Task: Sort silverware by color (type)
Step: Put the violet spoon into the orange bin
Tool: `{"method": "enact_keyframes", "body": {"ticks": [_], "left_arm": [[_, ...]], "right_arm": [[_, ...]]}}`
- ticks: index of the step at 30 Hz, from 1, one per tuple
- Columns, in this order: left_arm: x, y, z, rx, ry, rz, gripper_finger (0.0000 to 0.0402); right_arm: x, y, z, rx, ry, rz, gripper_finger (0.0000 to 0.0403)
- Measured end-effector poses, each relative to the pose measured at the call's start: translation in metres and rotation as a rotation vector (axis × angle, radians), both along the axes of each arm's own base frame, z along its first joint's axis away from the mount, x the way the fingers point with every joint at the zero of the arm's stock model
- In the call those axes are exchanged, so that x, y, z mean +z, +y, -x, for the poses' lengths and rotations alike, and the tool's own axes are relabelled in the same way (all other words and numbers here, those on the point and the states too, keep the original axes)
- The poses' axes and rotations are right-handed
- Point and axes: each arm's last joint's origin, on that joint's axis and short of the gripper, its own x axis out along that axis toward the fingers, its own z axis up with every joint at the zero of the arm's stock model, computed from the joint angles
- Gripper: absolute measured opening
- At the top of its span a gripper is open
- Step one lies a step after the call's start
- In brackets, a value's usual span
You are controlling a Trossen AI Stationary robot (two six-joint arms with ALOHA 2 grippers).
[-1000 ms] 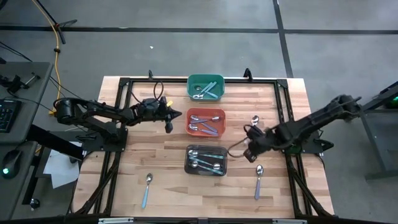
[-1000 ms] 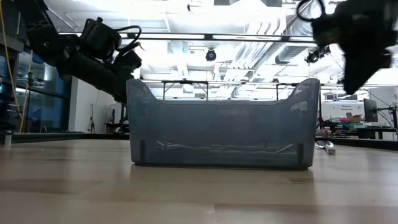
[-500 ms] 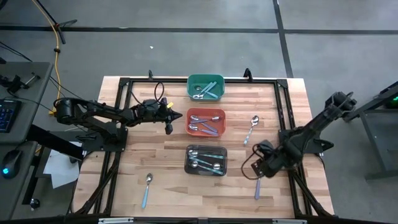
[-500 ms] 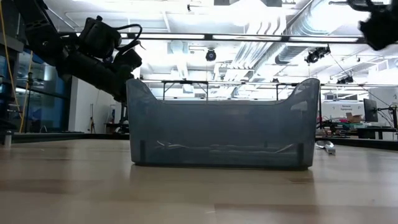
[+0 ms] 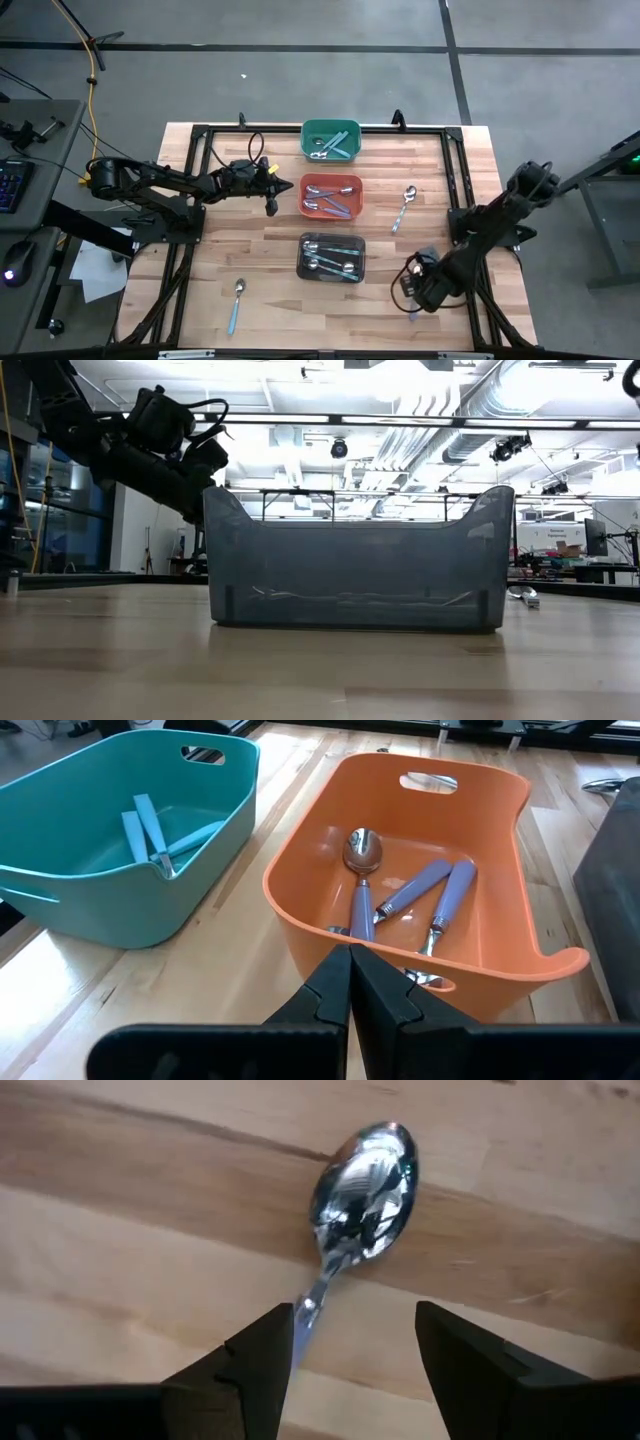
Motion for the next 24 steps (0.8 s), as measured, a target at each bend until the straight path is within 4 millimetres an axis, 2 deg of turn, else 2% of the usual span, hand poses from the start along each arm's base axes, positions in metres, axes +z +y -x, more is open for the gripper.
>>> {"method": "enact_keyframes", "body": {"ticks": [11, 14, 21, 24], "left_arm": [[0.0, -0.001, 0.0, -0.006, 0.001, 0.0, 0.0], [-0.001, -0.001, 0.0, 0.001, 0.007, 0.018, 0.0], [-0.003, -0.002, 0.001, 0.012, 0.027, 0.052, 0.0], [-0.003, -0.002, 0.001, 0.013, 0.027, 0.052, 0.0]], "right_arm": [[-0.03, 0.013, -0.013, -0.04, 0.028, 0.008, 0.0186], [-0.032, 0.012, -0.014, -0.016, 0.037, 0.021, 0.0156], [-0.032, 0.001, -0.023, 0.081, 0.029, 0.046, 0.0047], [-0.032, -0.004, -0.029, 0.145, 0.022, 0.055, 0.0013]]}}
